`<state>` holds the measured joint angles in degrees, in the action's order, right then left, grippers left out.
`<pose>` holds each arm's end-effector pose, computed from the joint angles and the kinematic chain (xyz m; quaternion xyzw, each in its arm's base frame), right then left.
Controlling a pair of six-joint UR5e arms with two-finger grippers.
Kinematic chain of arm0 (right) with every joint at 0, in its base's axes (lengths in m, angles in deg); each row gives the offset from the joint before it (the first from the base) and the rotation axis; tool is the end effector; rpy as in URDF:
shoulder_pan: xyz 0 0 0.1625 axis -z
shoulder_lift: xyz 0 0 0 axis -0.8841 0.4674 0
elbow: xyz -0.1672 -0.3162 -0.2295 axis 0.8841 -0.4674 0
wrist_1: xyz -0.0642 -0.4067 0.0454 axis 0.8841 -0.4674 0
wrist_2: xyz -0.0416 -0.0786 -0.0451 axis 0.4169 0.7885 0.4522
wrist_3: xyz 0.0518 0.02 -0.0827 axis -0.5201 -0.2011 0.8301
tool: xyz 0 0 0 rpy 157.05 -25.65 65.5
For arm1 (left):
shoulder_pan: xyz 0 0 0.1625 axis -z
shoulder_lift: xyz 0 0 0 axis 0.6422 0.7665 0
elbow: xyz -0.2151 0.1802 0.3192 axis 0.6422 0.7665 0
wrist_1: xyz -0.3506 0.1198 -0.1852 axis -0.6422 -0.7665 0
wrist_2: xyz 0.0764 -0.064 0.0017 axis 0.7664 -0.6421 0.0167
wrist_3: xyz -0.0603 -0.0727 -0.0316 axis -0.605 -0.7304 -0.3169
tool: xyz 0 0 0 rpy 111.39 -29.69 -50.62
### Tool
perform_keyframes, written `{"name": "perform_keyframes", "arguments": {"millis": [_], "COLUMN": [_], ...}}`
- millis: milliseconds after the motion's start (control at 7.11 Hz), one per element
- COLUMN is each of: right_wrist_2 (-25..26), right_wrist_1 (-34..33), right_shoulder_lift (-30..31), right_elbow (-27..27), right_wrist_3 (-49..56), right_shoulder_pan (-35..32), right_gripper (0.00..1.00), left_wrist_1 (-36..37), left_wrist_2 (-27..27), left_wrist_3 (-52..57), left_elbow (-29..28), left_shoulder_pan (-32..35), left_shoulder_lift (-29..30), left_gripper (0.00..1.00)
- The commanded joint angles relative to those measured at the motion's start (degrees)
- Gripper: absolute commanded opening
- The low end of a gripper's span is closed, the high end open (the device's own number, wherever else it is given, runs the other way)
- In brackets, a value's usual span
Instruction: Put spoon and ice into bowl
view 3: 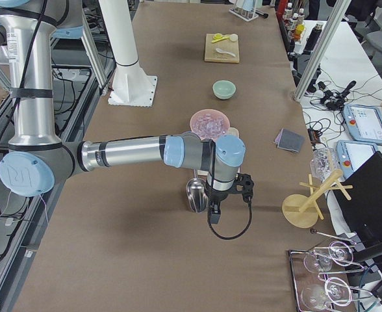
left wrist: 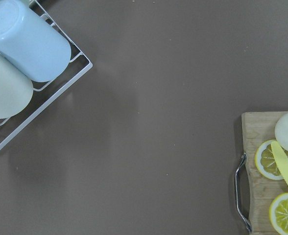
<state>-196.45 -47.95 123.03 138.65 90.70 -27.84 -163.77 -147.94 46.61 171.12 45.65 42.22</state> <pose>0.0718 -0.4767 0.6140 -0.0338 -0.3258 -0.0175 0.9447 -0.0305 -0.5182 0.5984 0.0804 0.3503 -0.0219 0.9329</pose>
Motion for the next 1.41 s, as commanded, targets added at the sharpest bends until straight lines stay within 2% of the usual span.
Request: {"name": "perform_keyframes", "arguments": {"millis": [0,1267], "right_wrist_2": [-0.32,-0.32], "right_wrist_1": [0.00,-0.26], "right_shoulder_lift": [0.00,-0.53], "right_elbow": [-0.01,0.43], "right_wrist_3": [-0.09,-0.18], "right_shoulder_pan": [0.06,1.11], "right_gripper": [1.00,1.00], "left_wrist_1": [0.00,0.00], "left_wrist_2": [0.00,-0.17], "left_wrist_3": [0.00,-0.79], "left_elbow": [-0.05,0.04], "left_shoulder_pan": [-0.01,-0.09], "left_shoulder_lift": [-0.10,0.51], "left_gripper": [0.98,0.98]}}
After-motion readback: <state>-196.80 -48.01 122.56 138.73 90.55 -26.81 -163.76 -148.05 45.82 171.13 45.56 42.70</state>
